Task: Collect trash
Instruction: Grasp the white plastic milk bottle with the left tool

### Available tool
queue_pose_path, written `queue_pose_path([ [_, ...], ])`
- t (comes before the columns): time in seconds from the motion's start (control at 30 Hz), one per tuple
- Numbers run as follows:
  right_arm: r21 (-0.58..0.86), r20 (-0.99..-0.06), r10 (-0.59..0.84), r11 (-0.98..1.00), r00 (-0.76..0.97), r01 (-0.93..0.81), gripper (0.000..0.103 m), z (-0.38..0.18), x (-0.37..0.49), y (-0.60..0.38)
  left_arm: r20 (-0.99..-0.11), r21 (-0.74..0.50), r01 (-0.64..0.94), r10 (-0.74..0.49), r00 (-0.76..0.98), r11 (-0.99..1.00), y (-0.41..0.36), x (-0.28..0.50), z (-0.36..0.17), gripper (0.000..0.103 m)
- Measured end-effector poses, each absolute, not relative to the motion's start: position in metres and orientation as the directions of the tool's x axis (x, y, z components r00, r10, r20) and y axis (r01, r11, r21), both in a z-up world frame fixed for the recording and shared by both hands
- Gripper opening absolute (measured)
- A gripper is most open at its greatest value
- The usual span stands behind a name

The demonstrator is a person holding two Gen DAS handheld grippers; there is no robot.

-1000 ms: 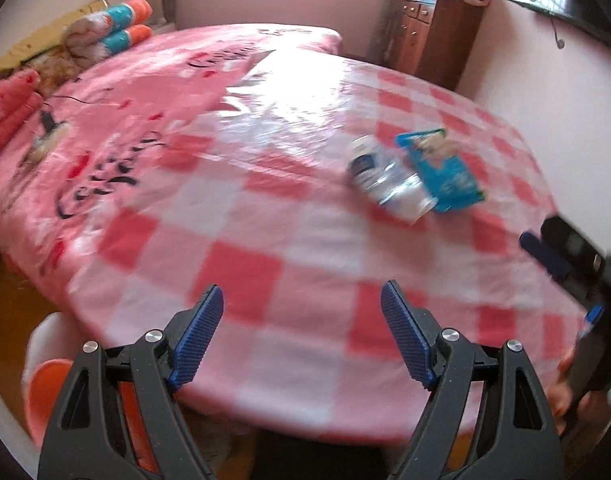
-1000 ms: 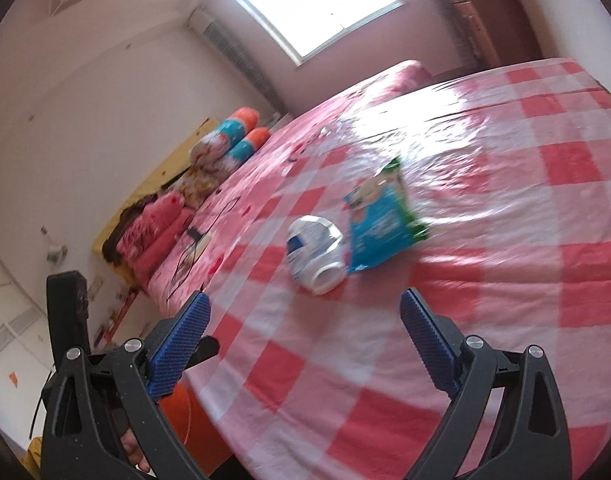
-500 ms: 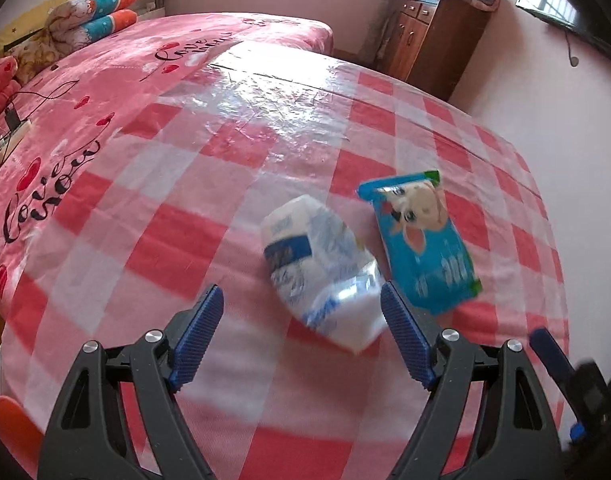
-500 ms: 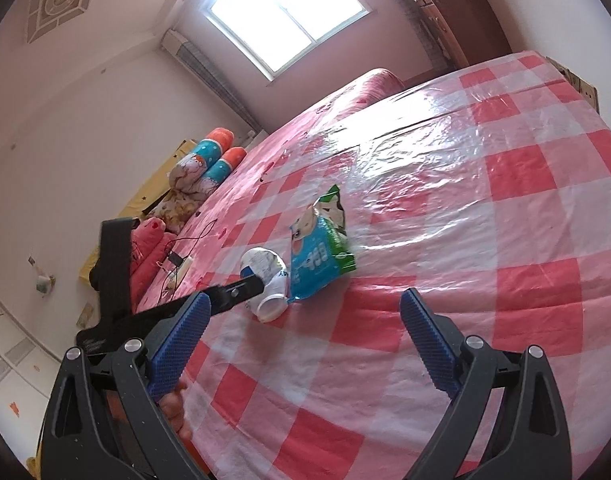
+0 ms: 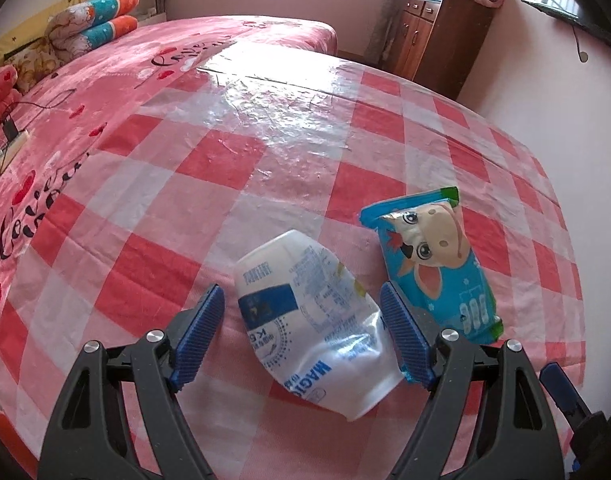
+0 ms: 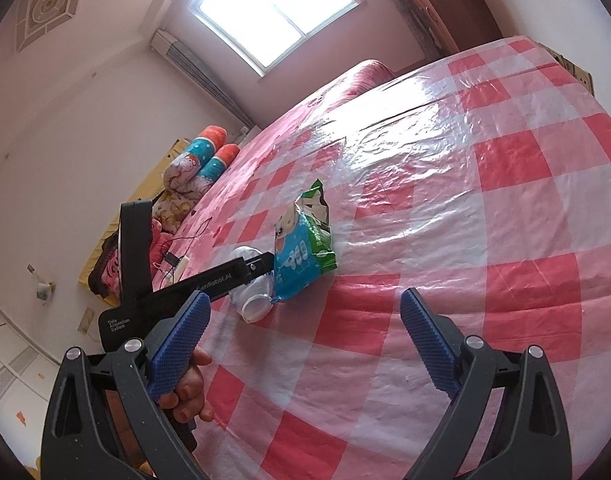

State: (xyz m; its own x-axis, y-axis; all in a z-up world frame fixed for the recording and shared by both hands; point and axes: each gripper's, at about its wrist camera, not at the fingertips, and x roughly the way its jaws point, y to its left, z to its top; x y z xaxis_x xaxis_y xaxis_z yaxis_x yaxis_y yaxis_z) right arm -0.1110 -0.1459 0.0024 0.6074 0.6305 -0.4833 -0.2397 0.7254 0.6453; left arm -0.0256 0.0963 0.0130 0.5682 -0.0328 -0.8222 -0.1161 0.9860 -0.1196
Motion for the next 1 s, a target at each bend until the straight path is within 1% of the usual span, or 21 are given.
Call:
queue_pose_path([
  [0.13, 0.640, -0.498, 0.622, 0.734, 0.604, -0.229, 0.095, 0.001, -0.110, -0.143, -0.814, -0.103, -0.111, -0.019, 0.581, 0.988, 0.094, -0.024, 0.012, 0.074],
  [0.57, 0.587, -0.538, 0.590, 0.775, 0.602, -0.236, 0.095, 0.000, -0.106, -0.121, -0.776, -0.059, -0.046, -0.017, 0.631, 0.997, 0.090, -0.032, 0.009, 0.072],
  [0.67, 0.580, -0.548, 0.585, 0.781, 0.598, -0.232, 0.094, -0.001, -0.104, -0.118, -0.772, -0.070, -0.038, -0.030, 0.635, 0.997, 0.092, -0.033, 0.009, 0.070],
  [0.7, 0.577, -0.553, 0.582, 0.783, 0.596, -0.230, 0.094, -0.001, -0.103, -0.117, -0.769, -0.074, -0.036, -0.034, 0.638, 0.997, 0.094, -0.034, 0.010, 0.055],
  [0.73, 0.574, -0.557, 0.580, 0.786, 0.594, -0.230, 0.095, -0.001, -0.103, -0.116, -0.769, -0.070, -0.036, -0.031, 0.638, 0.997, 0.093, -0.034, 0.010, 0.049],
  [0.87, 0.559, -0.566, 0.571, 0.796, 0.594, -0.232, 0.095, -0.001, -0.101, -0.113, -0.762, -0.077, -0.023, -0.044, 0.646, 0.997, 0.096, -0.037, 0.009, 0.046],
  [1.0, 0.544, -0.580, 0.564, 0.806, 0.588, -0.236, 0.095, -0.002, -0.098, -0.108, -0.758, -0.094, -0.023, -0.057, 0.650, 0.995, 0.101, -0.039, 0.009, 0.040],
])
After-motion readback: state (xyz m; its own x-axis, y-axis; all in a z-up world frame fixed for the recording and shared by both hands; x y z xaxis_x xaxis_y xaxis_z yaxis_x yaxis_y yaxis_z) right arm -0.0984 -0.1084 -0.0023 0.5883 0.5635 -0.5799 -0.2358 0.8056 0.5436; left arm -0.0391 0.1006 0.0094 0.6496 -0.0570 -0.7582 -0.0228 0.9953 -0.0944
